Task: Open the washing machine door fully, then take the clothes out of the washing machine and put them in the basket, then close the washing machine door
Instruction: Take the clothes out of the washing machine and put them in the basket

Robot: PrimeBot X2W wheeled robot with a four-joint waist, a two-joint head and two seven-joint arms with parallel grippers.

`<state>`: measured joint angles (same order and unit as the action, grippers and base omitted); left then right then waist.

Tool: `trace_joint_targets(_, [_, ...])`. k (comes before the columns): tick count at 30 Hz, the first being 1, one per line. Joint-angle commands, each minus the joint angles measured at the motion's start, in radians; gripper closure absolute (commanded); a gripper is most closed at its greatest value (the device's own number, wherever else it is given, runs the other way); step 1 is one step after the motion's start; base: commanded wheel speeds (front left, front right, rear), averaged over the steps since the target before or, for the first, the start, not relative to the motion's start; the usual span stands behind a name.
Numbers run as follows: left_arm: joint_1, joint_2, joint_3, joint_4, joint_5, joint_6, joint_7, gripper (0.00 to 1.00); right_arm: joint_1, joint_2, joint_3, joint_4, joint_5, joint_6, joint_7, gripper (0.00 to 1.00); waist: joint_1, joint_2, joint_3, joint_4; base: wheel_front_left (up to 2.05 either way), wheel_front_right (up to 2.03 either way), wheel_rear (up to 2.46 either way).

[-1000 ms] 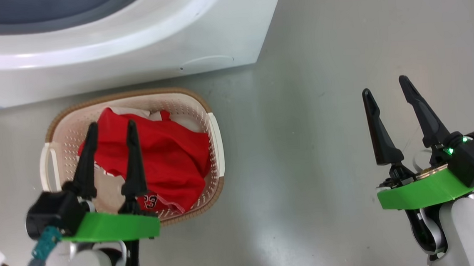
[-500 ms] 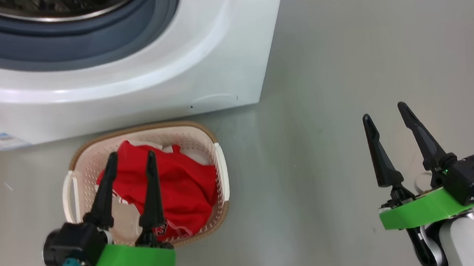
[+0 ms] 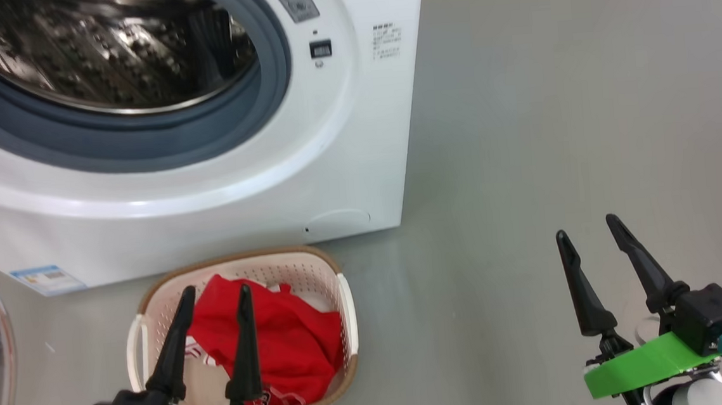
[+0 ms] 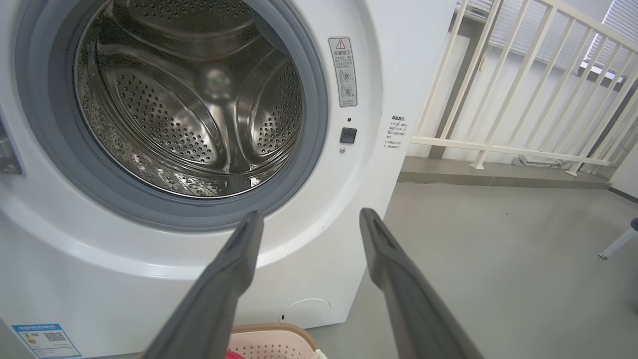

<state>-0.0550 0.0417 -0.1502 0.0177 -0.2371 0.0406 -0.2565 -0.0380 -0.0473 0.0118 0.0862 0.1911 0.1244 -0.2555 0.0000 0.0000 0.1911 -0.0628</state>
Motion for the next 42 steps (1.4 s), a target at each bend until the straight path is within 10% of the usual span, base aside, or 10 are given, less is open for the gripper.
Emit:
trace_joint_targets(1, [0.008,0.009,0.03,-0.032,0.013,0.011,-0.005,0.0,0.008,-0.003,0.016,-0.022,-0.006,0.006,-0.006,0.0,0.0,0.0,-0.056,-0.002,0.0,0.0,0.0])
trace_joint_targets(42, [0.163,0.027,0.061,-0.025,0.026,0.084,-0.005,0.0,0.126,-0.003,0.006,-0.046,-0.015,0.006,-0.006,0.0,0.0,0.0,-0.216,-0.02,0.0,0.0,0.0])
